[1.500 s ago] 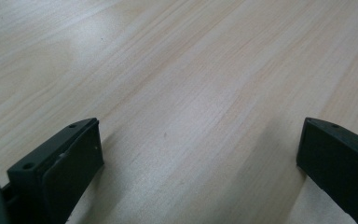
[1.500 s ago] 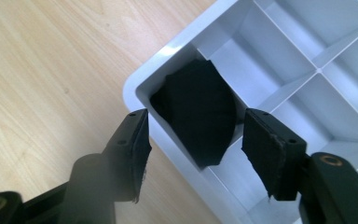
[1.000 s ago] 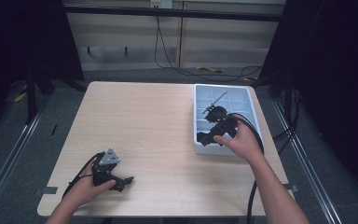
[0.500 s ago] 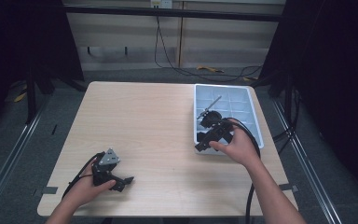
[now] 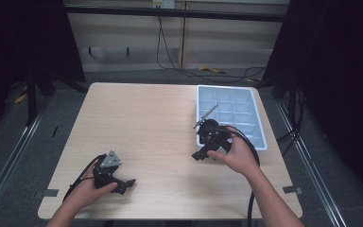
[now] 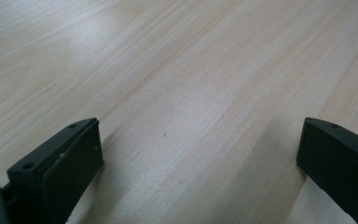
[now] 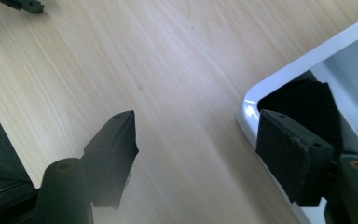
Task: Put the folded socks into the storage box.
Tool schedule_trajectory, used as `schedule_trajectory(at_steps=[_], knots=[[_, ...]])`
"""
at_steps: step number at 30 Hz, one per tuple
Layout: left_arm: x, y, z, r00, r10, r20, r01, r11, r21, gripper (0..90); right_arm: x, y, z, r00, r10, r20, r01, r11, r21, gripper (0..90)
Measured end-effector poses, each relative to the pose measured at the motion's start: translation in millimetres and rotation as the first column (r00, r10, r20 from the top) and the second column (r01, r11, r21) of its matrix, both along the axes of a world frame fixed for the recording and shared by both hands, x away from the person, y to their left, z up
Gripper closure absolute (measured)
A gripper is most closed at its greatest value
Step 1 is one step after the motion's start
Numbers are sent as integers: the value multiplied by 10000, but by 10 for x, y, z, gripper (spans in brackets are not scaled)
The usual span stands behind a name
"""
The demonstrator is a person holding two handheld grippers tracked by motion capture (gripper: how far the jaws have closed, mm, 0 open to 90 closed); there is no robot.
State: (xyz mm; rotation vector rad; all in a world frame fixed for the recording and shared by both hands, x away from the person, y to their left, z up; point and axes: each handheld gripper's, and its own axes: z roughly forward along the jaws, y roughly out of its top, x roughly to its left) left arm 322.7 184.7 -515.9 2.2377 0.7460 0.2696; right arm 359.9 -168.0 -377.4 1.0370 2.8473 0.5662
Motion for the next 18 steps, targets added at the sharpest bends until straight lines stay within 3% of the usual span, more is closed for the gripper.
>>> schedule_trajectory(at_steps=[18], knots=[[-1,-1,0,10000,-25,-2,25,10000,-13,0,-183,53,-101,9990,442,-13,-441,9986,294,250]])
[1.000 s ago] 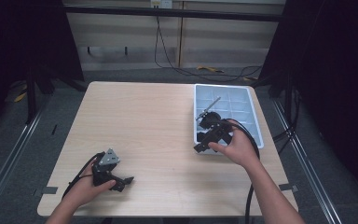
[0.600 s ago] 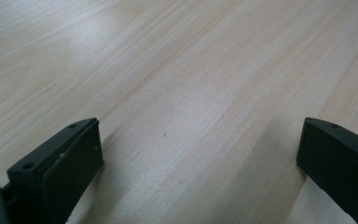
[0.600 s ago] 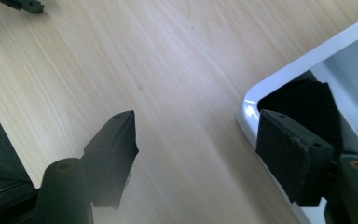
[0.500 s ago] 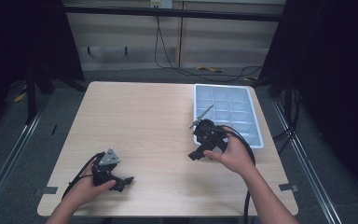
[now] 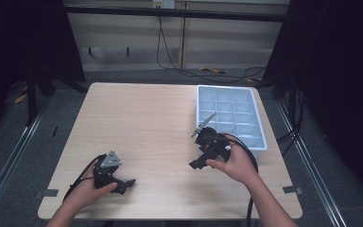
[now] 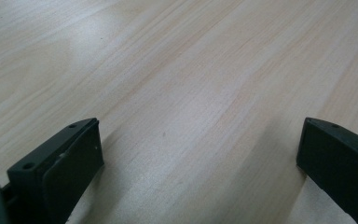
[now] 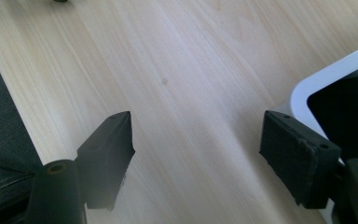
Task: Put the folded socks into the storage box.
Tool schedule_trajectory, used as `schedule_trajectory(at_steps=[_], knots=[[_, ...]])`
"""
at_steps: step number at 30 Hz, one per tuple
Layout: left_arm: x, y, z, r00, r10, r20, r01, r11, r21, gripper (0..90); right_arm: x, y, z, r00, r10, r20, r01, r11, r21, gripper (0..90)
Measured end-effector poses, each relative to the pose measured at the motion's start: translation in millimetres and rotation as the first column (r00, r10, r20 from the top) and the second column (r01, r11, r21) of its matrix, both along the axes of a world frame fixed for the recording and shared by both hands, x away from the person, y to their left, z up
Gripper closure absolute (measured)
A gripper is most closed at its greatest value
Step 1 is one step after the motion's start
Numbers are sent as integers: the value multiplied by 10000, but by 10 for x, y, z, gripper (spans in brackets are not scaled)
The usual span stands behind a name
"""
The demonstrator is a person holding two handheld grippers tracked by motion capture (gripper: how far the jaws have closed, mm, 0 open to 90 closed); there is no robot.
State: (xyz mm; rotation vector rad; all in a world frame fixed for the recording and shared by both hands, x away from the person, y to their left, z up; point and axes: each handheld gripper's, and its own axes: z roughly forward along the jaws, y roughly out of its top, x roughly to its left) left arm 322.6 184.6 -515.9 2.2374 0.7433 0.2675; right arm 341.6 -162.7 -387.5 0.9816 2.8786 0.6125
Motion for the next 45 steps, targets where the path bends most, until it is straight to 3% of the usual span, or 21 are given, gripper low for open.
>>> schedule_trajectory(at_steps=[29,45], knots=[[-6,-1,2,10000,30,-4,-30,10000,34,0,-146,-274,-246,9988,-469,-126,473,9985,276,231],[-6,0,3,10000,25,-1,-25,10000,49,0,-228,-485,-373,9974,-707,-143,710,9973,186,224]])
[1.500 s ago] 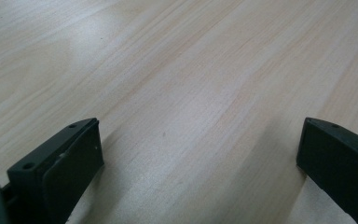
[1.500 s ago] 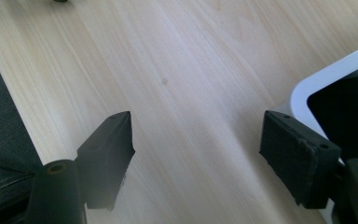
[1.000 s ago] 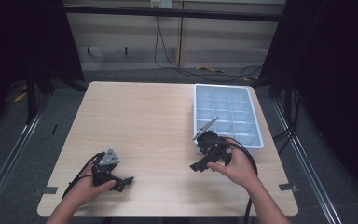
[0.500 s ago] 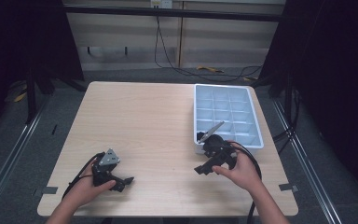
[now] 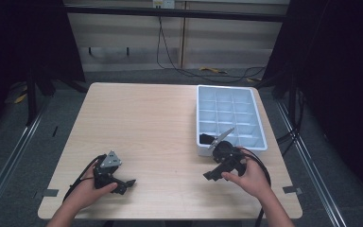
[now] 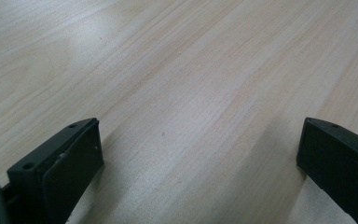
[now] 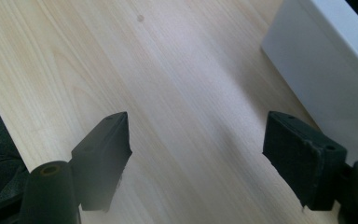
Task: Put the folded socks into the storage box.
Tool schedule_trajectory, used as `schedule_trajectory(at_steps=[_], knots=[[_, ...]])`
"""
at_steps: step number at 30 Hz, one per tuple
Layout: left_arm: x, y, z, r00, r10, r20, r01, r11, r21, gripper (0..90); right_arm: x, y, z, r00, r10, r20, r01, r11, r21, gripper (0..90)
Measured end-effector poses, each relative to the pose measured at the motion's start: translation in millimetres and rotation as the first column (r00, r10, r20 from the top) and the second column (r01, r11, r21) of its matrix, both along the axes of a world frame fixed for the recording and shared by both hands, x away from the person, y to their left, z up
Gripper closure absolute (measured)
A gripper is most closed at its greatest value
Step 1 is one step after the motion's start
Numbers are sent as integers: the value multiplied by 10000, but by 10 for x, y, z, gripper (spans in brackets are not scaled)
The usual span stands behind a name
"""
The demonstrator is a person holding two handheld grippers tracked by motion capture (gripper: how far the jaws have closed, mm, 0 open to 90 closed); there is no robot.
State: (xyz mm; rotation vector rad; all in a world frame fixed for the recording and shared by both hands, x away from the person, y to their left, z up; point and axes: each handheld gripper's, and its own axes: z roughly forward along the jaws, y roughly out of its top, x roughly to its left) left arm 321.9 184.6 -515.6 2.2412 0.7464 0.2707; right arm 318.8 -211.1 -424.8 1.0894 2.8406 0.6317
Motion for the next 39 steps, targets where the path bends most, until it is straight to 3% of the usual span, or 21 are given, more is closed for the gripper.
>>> schedule_trajectory(at_steps=[16,21,39], knots=[[-2,-1,0,10000,14,-9,-14,10000,-12,0,-79,-284,-137,9991,-415,-77,414,9990,-162,224],[-1,0,0,10000,4,-1,-4,10000,0,0,-95,-331,-155,9989,-431,-171,432,9991,52,225],[-1,0,0,10000,1,-1,-1,10000,3,0,-156,-425,-156,9988,-493,43,493,9986,-184,226]])
